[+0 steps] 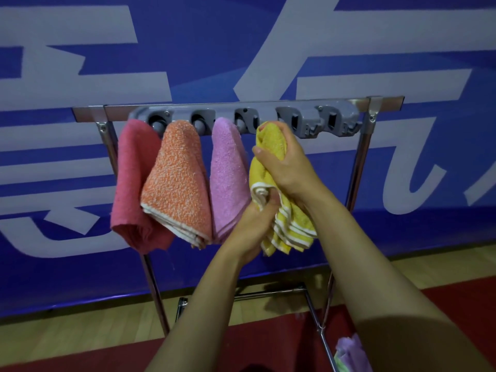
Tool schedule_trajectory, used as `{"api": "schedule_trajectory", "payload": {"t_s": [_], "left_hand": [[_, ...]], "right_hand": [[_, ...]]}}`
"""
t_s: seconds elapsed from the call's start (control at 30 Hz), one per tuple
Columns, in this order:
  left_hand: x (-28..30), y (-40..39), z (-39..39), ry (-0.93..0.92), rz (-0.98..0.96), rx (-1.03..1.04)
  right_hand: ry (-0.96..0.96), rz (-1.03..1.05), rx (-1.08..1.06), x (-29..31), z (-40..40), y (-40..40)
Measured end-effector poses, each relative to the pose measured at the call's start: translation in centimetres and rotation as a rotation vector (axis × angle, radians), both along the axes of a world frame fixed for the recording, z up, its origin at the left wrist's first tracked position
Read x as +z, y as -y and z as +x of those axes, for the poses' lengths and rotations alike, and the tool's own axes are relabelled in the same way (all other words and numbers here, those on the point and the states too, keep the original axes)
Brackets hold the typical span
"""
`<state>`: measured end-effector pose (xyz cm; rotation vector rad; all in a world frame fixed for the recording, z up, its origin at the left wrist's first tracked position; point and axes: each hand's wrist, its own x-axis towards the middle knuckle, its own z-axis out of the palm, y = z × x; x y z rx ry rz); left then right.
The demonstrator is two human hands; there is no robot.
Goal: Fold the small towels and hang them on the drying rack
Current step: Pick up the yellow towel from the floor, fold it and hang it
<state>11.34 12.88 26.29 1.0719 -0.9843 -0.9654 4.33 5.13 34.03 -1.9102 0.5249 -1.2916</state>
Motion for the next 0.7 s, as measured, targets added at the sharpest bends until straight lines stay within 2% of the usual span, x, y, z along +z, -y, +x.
{"api": "schedule_trajectory", "payload": {"t_s": [0.07, 0.17, 0.37, 0.57, 0.7], "left_hand": [[-1.3, 0.5, -0.2, -0.122, 0.066, 0.041], [-1.5, 1.1, -0.4, -0.103, 0.195, 0.132], [-1.0, 1.8, -0.1, -0.067, 0.159, 0.144], [-1.4, 0.4, 0.2, -0.19, 0.227, 0.079], [-2.3, -0.7, 0.5, -0.346, 0.174, -0.115]], "right_hand": [[0.014, 0.01, -0.016, -0.1, 0.2, -0.1], [0.031, 0.0, -0.084, -0.3, 0.8, -0.1], [0.041, -0.028, -0.18, -0.4, 1.5, 0.1], [0.079, -0.014, -0.197, -1.1, 1.9, -0.6], [0.083, 0.053, -0.168, -1.7, 1.6, -1.2]]}}
